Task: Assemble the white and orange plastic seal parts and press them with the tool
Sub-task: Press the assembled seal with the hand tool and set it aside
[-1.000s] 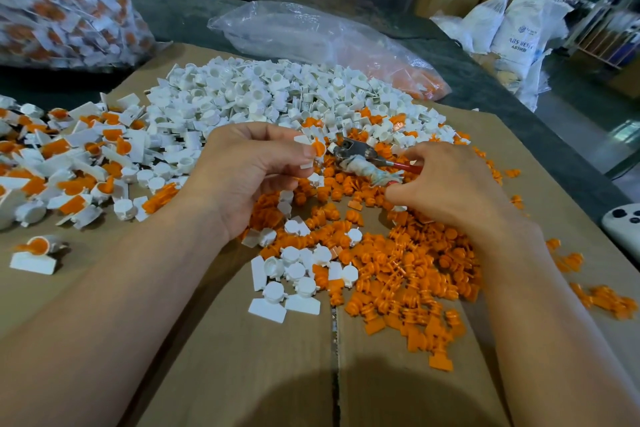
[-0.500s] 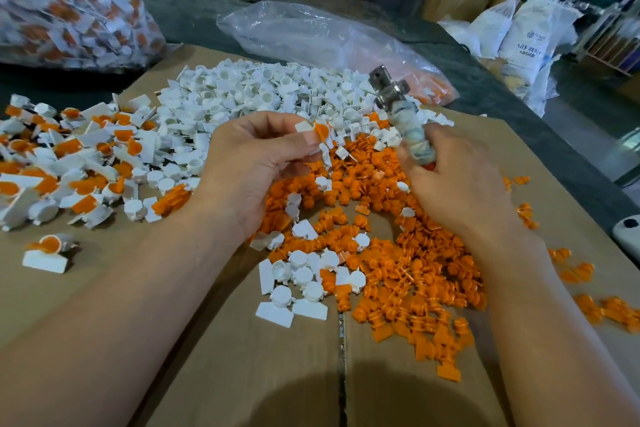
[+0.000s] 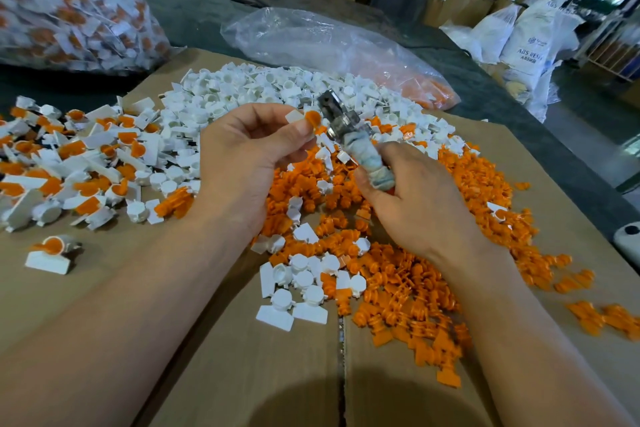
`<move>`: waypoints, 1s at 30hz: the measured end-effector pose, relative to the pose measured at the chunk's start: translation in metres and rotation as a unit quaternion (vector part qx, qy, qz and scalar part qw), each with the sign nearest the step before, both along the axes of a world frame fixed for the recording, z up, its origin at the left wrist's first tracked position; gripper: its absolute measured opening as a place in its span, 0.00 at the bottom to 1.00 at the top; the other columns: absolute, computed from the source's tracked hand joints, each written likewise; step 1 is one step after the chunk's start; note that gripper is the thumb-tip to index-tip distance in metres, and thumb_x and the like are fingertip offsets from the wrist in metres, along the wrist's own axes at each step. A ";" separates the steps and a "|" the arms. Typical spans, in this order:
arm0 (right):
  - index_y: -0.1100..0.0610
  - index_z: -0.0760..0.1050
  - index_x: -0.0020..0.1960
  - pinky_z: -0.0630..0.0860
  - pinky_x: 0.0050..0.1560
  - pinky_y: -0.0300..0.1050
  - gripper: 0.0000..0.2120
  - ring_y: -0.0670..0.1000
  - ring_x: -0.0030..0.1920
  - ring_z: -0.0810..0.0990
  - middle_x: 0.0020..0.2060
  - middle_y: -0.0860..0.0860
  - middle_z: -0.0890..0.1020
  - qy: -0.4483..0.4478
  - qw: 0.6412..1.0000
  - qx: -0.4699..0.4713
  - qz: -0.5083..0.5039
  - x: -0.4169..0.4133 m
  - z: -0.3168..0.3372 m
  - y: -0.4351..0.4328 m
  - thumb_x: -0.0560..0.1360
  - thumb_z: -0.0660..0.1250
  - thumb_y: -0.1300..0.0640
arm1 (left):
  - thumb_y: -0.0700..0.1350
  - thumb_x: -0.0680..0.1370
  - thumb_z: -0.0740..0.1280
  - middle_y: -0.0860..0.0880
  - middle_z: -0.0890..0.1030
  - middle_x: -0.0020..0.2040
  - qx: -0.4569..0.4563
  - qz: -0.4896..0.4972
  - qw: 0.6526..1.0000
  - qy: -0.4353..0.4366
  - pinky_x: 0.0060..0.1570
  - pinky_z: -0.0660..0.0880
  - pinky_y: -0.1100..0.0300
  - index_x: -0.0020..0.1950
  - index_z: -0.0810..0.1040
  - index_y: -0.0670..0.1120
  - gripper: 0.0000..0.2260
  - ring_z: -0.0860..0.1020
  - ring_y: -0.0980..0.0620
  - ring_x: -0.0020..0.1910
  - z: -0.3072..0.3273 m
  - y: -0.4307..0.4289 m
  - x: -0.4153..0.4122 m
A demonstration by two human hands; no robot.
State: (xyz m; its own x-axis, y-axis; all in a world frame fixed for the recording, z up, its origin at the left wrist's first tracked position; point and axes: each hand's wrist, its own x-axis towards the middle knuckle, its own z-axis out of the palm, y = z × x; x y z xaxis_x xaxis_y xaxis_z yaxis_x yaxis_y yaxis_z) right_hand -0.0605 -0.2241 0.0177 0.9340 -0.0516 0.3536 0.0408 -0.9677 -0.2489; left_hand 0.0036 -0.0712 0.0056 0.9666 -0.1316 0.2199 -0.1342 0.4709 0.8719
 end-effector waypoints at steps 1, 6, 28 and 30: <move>0.55 0.71 0.57 0.54 0.34 0.43 0.15 0.44 0.39 0.64 0.39 0.43 0.66 0.002 1.000 -0.001 0.004 -0.001 0.000 0.001 0.76 0.59 0.47 | 0.40 0.62 0.71 0.52 0.81 0.29 -0.005 0.000 1.000 -0.002 0.32 0.75 0.66 0.38 0.78 0.44 0.06 0.81 0.55 0.32 0.000 0.000 0.000; 0.55 0.71 0.60 0.53 0.36 0.40 0.16 0.44 0.42 0.64 0.43 0.44 0.67 0.011 1.000 0.001 0.017 -0.001 -0.002 0.002 0.76 0.59 0.47 | 0.39 0.64 0.71 0.53 0.81 0.28 -0.012 0.003 1.000 -0.012 0.32 0.75 0.66 0.37 0.78 0.44 0.05 0.80 0.56 0.31 -0.001 -0.001 0.000; 0.53 0.70 0.47 0.64 0.32 0.39 0.06 0.46 0.32 0.68 0.31 0.43 0.69 -0.001 0.999 0.007 0.040 -0.003 0.000 0.002 0.75 0.64 0.51 | 0.41 0.61 0.71 0.53 0.81 0.30 -0.011 -0.006 1.000 -0.029 0.35 0.78 0.62 0.35 0.79 0.45 0.05 0.82 0.53 0.35 -0.001 0.000 -0.002; 0.52 0.69 0.47 0.67 0.32 0.44 0.06 0.46 0.32 0.71 0.31 0.44 0.71 0.009 0.998 0.040 0.050 -0.003 0.000 0.003 0.75 0.64 0.51 | 0.41 0.61 0.71 0.53 0.81 0.30 -0.008 -0.004 1.000 -0.028 0.35 0.78 0.63 0.35 0.78 0.44 0.05 0.82 0.53 0.35 -0.001 0.000 -0.003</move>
State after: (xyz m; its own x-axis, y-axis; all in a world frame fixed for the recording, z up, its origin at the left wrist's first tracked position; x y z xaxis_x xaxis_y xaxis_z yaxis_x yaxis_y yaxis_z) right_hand -0.0638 -0.2211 0.0178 0.9419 0.0147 0.3357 0.1308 -0.9363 -0.3259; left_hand 0.0009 -0.0710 0.0048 0.9514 -0.1358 0.2765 -0.1792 0.4861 0.8553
